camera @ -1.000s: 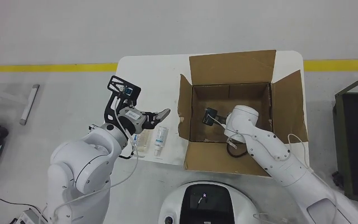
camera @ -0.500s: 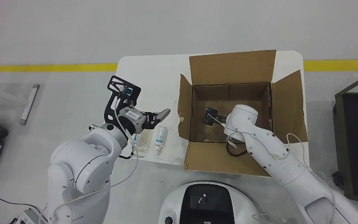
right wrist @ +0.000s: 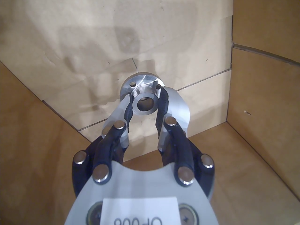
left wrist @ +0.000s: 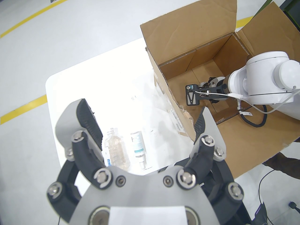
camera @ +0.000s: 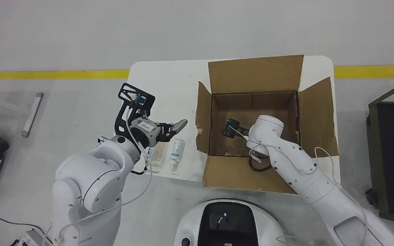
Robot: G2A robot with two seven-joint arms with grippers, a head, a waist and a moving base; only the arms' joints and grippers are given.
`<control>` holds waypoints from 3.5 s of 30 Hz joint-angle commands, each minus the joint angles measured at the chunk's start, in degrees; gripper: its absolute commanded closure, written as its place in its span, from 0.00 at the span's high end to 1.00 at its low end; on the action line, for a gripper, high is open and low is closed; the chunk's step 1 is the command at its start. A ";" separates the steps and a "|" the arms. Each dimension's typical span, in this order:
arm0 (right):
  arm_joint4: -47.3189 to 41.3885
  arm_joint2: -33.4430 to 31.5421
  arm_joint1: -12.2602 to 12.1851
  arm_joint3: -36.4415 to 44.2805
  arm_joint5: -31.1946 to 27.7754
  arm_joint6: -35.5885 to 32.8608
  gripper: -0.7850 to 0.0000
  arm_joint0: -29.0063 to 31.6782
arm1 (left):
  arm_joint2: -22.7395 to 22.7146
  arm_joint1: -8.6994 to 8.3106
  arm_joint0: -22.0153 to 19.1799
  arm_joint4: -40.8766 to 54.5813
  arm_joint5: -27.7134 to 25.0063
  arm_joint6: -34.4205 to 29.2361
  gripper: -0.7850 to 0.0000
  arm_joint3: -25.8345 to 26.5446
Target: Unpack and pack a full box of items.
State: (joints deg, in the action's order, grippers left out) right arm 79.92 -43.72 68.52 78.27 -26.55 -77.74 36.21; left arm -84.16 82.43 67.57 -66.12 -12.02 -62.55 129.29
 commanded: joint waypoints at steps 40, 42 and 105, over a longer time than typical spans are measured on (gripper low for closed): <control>-2.21 -41.47 -8.68 50.96 -0.38 8.20 0.00 24.45 | 0.00 0.00 0.00 0.00 0.00 0.00 1.00 0.00; -3.23 -44.22 -8.89 52.70 -0.56 8.94 0.00 26.36 | 0.00 0.00 0.00 0.00 0.00 0.00 1.00 0.00; -6.47 -69.29 -9.54 45.97 3.08 16.39 0.00 59.39 | 0.00 0.00 0.00 0.00 0.00 0.00 1.00 0.00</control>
State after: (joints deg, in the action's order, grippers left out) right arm 73.27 -113.60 58.97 124.40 -23.57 -61.40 95.48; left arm -84.16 82.43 67.57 -66.12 -12.02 -62.55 129.29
